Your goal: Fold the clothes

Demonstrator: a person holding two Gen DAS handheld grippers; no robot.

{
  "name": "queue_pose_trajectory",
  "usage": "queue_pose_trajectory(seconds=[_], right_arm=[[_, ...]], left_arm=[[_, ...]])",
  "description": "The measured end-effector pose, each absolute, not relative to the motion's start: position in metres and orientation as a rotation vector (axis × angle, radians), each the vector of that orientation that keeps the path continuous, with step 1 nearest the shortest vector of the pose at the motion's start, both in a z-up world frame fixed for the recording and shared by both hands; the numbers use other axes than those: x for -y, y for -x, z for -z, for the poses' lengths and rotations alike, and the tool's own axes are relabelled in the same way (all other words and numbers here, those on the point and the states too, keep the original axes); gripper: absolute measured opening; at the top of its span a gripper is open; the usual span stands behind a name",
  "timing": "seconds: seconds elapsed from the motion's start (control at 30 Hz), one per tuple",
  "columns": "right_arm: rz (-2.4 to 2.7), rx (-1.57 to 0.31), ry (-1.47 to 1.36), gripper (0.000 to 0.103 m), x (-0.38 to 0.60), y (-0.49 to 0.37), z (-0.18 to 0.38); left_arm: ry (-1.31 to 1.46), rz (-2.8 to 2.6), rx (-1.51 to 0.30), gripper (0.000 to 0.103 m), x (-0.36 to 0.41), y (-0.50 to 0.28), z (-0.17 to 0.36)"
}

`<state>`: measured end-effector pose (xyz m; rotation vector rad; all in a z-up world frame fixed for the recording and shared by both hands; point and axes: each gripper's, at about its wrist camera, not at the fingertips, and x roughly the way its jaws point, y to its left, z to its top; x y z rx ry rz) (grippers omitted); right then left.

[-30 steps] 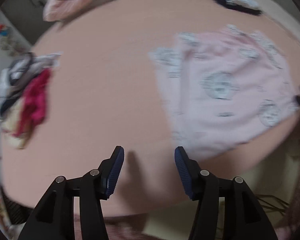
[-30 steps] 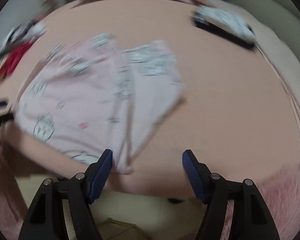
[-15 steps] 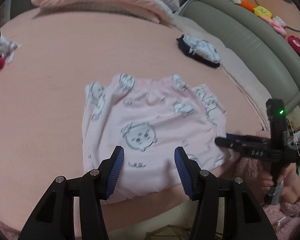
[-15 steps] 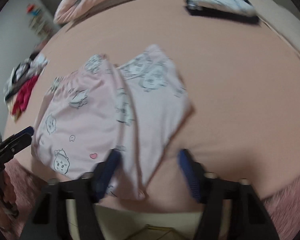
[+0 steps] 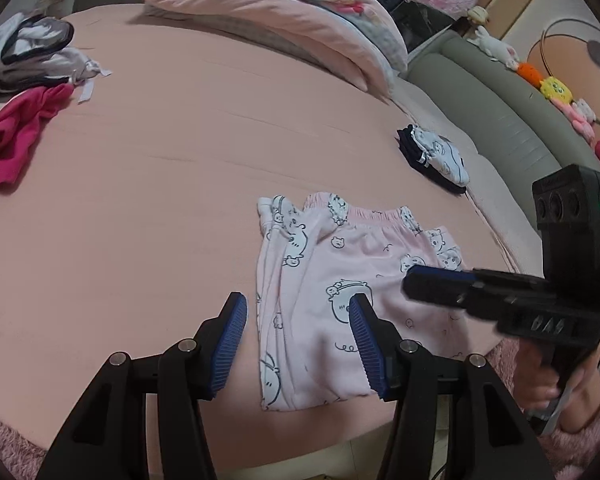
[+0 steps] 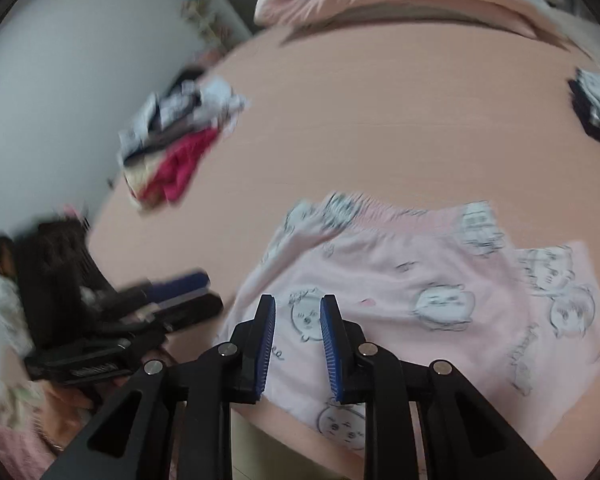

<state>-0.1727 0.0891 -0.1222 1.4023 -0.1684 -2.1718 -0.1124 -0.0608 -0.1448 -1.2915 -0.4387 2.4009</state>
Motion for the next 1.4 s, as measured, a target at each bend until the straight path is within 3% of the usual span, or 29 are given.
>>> queue_pose_trajectory(seconds=[0.07,0.13,0.17,0.2,0.4,0.53,0.57,0.63,0.67,0.97,1.1,1.17,1.23,1.3,1.4], right_arm=[[2.226,0.216,-1.392,0.023,-0.107,0.164,0.117],[2.313,0.267,-1.4,0.032,-0.137,0.154,0.109],[2.368,0.288,-1.422,0.049,-0.152,0.152,0.108],[2.417,0.321,-1.448,0.057,-0.17,0.146,0.11],[2.469,0.565,-1.64,0.057,-0.241,0.121,0.149],[2.447,0.557,-1.712,0.061,-0.242,0.127,0.173],[2.468,0.493,-1.713,0.06,-0.236,0.133,0.175],[2.507,0.311,-1.69,0.042,-0.218,0.145,0.172],[2.48,0.279,-1.659,0.013,-0.21,0.152,0.166],[2.335,0.089,-1.348,0.009,-0.11,0.175,0.097],[2.259,-0.029,-1.418,0.021,-0.07,0.181,0.128],[2.212,-0.069,-1.525,0.021,-0.069,0.188,0.156],[2.182,0.055,-1.484,0.022,-0.088,0.181,0.148],[2.123,0.184,-1.388,0.045,-0.105,0.169,0.125],[2.115,0.302,-1.311,0.054,-0.139,0.15,0.101]], left_arm=[[1.282,-2.382,0.396,0.05,0.052,0.11,0.145],[1.285,-2.371,0.332,0.05,0.04,0.11,0.146],[1.295,-2.362,0.316,0.05,0.034,0.112,0.148],[1.306,-2.354,0.302,0.05,0.028,0.114,0.15],[1.324,-2.327,0.255,0.05,0.013,0.116,0.151],[1.344,-2.356,0.207,0.05,0.011,0.114,0.153],[1.343,-2.362,0.22,0.05,0.013,0.114,0.152],[1.339,-2.374,0.252,0.05,0.019,0.115,0.15],[1.335,-2.382,0.269,0.05,0.022,0.115,0.148],[1.3,-2.414,0.4,0.05,0.056,0.11,0.143],[1.293,-2.373,0.496,0.05,0.066,0.113,0.145],[1.301,-2.369,0.498,0.05,0.066,0.114,0.146],[1.299,-2.371,0.485,0.05,0.064,0.112,0.145],[1.284,-2.368,0.473,0.05,0.061,0.11,0.142],[1.268,-2.324,0.491,0.05,0.053,0.112,0.143]])
